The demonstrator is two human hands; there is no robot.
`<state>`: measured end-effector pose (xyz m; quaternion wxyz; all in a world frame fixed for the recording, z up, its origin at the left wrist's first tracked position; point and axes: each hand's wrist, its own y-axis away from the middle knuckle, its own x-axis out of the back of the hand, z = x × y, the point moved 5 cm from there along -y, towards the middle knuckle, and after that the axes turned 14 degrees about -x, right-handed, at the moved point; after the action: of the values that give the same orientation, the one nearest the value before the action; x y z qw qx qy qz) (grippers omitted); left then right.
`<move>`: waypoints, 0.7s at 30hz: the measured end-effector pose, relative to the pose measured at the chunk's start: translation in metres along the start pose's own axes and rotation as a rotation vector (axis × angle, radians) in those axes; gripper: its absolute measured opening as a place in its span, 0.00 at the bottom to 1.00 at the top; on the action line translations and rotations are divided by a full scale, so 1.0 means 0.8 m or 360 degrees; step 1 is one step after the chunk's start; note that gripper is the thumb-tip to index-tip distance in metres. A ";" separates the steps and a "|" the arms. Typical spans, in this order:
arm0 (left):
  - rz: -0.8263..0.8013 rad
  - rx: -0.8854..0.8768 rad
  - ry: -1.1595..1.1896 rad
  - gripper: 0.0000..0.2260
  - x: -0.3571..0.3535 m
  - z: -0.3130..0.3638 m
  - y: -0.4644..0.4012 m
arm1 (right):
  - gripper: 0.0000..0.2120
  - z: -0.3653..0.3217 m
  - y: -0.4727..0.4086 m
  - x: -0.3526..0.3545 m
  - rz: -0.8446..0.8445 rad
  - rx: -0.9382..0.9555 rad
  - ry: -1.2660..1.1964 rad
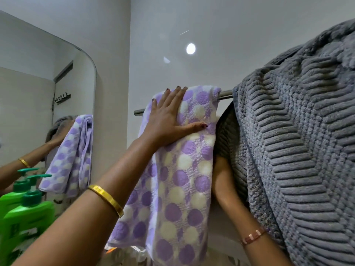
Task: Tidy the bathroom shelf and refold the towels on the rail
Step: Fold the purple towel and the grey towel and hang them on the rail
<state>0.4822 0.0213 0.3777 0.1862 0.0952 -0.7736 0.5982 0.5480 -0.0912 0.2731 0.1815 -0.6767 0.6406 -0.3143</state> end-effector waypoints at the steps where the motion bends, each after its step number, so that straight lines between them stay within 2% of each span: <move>1: 0.0026 -0.0001 -0.0025 0.42 -0.003 0.000 0.003 | 0.11 -0.005 0.002 0.008 0.0091 0.0015 -0.0031; 3: 0.0091 0.0013 -0.0059 0.42 -0.009 -0.001 0.010 | 0.06 -0.015 -0.001 0.028 0.0330 0.0083 -0.0115; 5: 0.0160 0.0050 -0.0083 0.38 -0.014 -0.003 0.019 | 0.05 -0.045 -0.004 0.048 0.0424 0.0214 -0.0331; 8: 0.0296 0.0147 -0.0103 0.30 -0.019 -0.011 0.034 | 0.13 -0.085 -0.018 0.051 0.0359 0.0287 -0.0331; 10: 0.0424 0.0288 -0.0033 0.28 -0.021 -0.022 0.048 | 0.20 -0.100 -0.027 0.038 0.0302 0.0284 -0.0222; 13: 0.0548 0.0518 0.0212 0.33 -0.026 -0.042 0.068 | 0.26 -0.109 -0.031 0.017 0.0418 0.0357 -0.0041; 15: 0.0553 0.0598 0.0324 0.37 -0.026 -0.053 0.078 | 0.27 -0.108 -0.031 0.003 0.0493 0.0417 0.0025; 18: 0.0519 0.0583 0.0156 0.39 -0.017 -0.069 0.085 | 0.24 -0.109 -0.036 -0.019 0.0479 0.0453 0.0134; 21: 0.0460 0.0625 0.0047 0.38 -0.009 -0.098 0.096 | 0.25 -0.115 -0.039 -0.046 0.0353 0.0472 0.0151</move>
<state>0.4737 0.1169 0.3231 0.0878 0.0093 -0.6453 0.7588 0.5121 -0.0374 0.3539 0.2825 -0.5521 0.6657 -0.4150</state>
